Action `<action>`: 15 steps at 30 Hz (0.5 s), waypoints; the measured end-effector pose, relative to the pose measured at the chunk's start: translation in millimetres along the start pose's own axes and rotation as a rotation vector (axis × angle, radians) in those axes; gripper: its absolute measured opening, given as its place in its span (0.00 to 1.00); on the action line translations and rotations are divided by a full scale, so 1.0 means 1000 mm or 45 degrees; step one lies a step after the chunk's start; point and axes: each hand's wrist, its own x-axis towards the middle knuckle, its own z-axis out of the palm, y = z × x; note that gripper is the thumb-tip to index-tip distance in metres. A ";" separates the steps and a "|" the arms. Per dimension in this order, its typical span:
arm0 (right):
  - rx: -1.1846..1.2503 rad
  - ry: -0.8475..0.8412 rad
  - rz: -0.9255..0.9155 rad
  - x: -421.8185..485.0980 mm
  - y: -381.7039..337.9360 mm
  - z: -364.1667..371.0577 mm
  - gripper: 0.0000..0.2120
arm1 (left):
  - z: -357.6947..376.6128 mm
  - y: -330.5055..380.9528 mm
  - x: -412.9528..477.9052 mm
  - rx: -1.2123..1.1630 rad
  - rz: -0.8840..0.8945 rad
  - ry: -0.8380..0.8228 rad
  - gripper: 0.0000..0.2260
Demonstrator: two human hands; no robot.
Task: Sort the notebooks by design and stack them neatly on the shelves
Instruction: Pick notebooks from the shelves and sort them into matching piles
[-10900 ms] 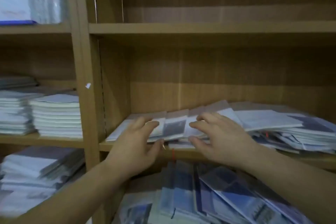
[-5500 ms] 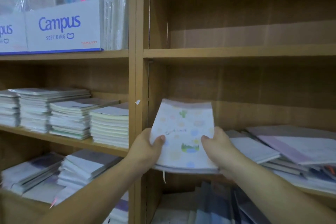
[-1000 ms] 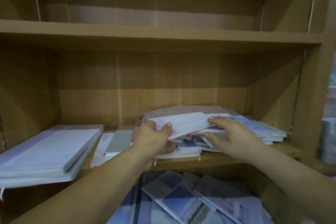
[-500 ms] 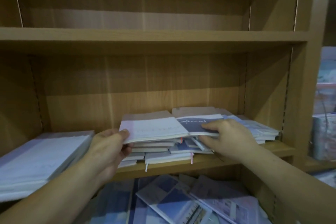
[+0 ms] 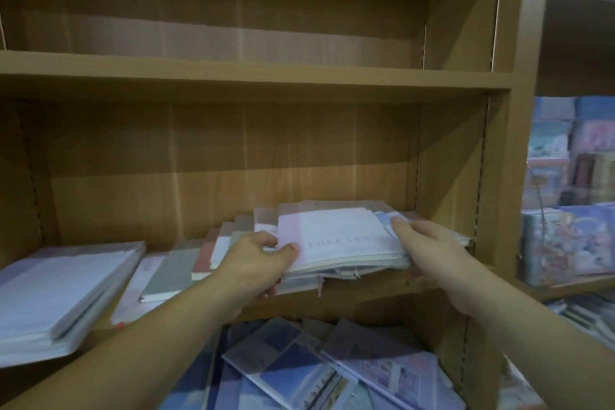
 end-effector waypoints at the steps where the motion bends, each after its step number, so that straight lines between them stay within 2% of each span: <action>1: 0.118 -0.127 0.158 0.001 -0.004 0.001 0.16 | 0.004 0.003 0.001 -0.069 -0.021 -0.055 0.16; 3: 0.305 -0.233 0.261 0.004 -0.009 0.003 0.19 | 0.013 0.012 0.002 -0.384 -0.113 -0.160 0.14; 5: 0.358 -0.217 0.247 0.004 -0.010 0.006 0.23 | 0.020 0.014 0.004 -0.528 -0.140 -0.160 0.11; 7: 0.376 -0.202 0.217 0.003 -0.003 0.006 0.27 | 0.019 0.006 0.000 -0.504 -0.095 -0.194 0.10; 11: 0.337 -0.283 0.038 -0.014 0.029 0.009 0.31 | 0.001 -0.030 -0.017 -0.418 0.068 -0.330 0.22; 15: 0.271 -0.183 -0.182 -0.041 0.047 0.039 0.40 | -0.001 -0.061 -0.034 -0.282 0.194 -0.220 0.31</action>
